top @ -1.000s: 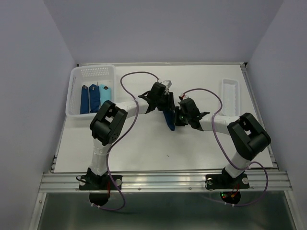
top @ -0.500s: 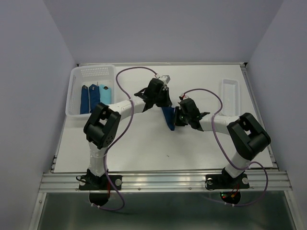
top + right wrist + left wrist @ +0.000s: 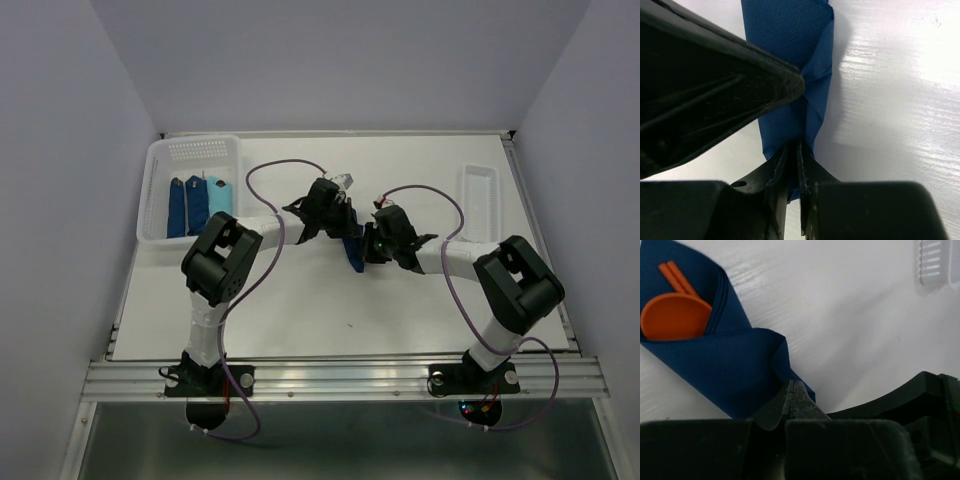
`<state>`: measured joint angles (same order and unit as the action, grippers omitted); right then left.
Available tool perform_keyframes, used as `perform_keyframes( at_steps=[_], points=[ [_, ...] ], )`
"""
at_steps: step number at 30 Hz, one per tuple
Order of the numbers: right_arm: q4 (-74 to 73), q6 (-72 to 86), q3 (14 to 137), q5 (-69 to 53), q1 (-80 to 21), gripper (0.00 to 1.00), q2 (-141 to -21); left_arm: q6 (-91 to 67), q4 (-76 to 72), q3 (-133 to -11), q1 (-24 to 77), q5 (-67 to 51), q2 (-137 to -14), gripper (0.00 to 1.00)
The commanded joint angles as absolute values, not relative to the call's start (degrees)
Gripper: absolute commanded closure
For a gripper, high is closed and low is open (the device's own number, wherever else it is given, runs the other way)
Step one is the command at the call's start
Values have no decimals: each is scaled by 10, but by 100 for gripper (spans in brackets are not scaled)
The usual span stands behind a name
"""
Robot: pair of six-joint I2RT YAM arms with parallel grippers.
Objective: Place the utensils on the paper napkin and roll it up
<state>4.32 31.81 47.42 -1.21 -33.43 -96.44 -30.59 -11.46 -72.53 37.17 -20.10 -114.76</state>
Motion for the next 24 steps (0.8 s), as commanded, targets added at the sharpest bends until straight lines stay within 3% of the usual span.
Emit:
perform_keyframes(
  at_steps=[1, 14, 24],
  points=[
    [-25, 309, 449, 12, -338, 84, -976, -331, -162, -688, 365, -190, -1143, 100],
    [-51, 314, 473, 17, -338, 82, -937, -342, -154, -670, 357, -174, -1180, 100],
    [-84, 302, 580, 115, -332, 80, -926, -335, -166, -639, 354, -188, -1164, 100]
  ],
)
